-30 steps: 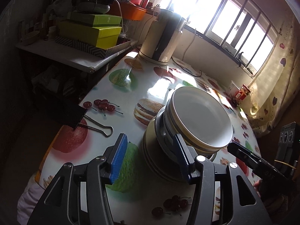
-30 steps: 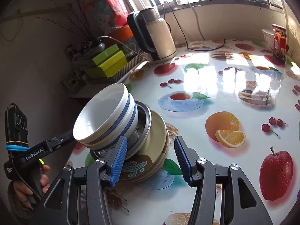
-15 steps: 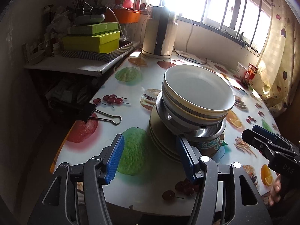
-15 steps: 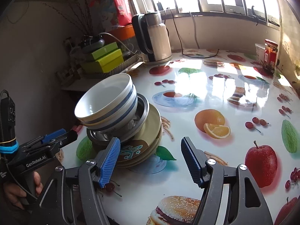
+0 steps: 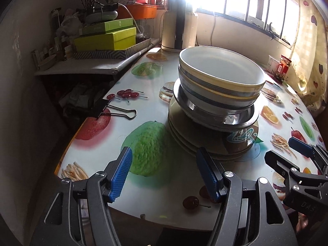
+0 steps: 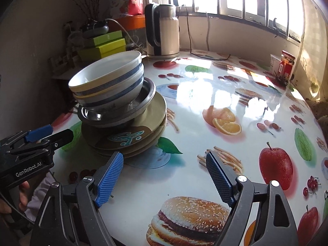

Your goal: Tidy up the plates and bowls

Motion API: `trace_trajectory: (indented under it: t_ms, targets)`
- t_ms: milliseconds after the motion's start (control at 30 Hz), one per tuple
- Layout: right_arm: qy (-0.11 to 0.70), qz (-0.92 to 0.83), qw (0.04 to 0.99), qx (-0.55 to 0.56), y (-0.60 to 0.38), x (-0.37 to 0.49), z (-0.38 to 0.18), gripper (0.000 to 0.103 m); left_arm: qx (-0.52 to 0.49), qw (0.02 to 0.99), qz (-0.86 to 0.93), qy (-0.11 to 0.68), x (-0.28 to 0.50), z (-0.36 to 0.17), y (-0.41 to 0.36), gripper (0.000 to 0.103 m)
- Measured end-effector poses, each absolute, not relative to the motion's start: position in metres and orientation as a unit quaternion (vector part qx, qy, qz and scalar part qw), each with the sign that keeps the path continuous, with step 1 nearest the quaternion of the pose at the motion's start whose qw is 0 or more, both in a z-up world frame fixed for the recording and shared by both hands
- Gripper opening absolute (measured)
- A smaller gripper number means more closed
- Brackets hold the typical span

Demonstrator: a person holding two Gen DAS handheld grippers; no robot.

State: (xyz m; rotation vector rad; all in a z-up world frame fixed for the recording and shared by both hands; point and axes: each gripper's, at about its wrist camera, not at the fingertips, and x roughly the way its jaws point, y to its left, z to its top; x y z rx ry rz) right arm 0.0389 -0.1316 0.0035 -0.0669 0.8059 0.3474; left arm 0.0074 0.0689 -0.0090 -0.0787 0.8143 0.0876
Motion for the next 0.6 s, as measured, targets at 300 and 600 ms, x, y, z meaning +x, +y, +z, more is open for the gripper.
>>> trace_trajectory:
  t_ms: [300, 600]
  targets:
    - [0.402, 0.161, 0.901, -0.02, -0.132, 0.039, -0.003, 0.085, -0.033, 0.916, 0.04, 0.398, 0.006, -0.015, 0.062, 0.065]
    - [0.409, 0.156, 0.899, -0.019, -0.132, 0.039, -0.006, 0.085, -0.034, 0.911, 0.039, 0.41, 0.008, -0.021, 0.059, 0.065]
